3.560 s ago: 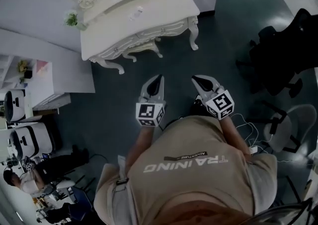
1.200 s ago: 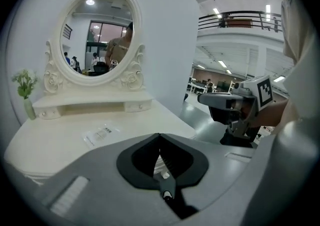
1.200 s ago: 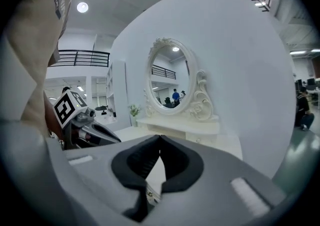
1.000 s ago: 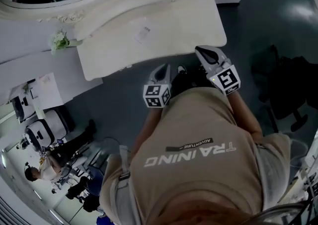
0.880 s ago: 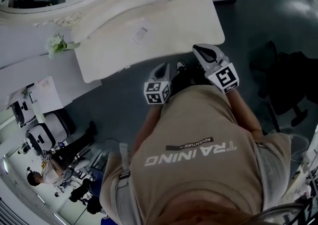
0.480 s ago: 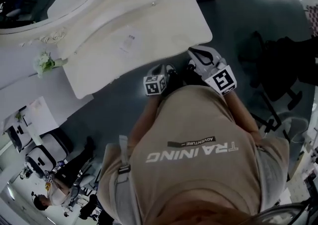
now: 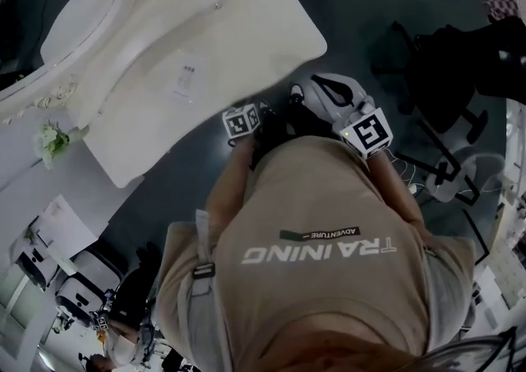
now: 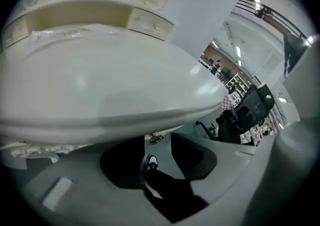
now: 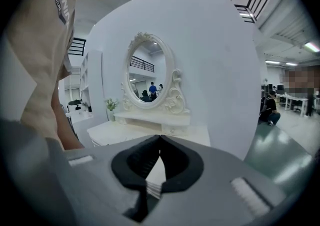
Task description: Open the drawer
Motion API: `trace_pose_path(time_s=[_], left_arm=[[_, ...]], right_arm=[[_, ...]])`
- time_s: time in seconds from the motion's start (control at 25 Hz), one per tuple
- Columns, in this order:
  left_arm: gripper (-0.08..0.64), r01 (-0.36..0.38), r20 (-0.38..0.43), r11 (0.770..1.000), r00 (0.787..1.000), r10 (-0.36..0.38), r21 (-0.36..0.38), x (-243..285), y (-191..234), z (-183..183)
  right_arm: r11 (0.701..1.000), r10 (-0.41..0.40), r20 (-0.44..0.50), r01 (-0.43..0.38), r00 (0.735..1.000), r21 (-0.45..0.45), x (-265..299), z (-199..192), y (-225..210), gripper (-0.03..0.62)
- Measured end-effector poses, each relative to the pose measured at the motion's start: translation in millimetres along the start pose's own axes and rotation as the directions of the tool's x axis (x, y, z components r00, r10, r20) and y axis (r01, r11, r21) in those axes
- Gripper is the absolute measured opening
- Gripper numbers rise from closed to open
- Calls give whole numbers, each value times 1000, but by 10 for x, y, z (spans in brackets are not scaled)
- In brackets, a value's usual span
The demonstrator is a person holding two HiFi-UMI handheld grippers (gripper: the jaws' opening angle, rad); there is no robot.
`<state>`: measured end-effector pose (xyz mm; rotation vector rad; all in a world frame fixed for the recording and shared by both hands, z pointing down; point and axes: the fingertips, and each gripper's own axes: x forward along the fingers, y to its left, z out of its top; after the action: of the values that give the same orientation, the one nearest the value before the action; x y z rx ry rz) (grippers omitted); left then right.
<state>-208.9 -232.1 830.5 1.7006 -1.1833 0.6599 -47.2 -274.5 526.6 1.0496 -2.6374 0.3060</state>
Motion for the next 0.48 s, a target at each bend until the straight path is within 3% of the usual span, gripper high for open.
trace_pose_path(time_s=[0.36,0.48], left_arm=[[147,-69,2,997,998,69,-37,232,97,19],[147,-71,-44,997,997,69,-43,289,104,-19]], right_arm=[[998,-66,-18,67,998,23,-146,-81,-36,3],[997,-71,-26,72,997,37,-179,-135,-16,3]])
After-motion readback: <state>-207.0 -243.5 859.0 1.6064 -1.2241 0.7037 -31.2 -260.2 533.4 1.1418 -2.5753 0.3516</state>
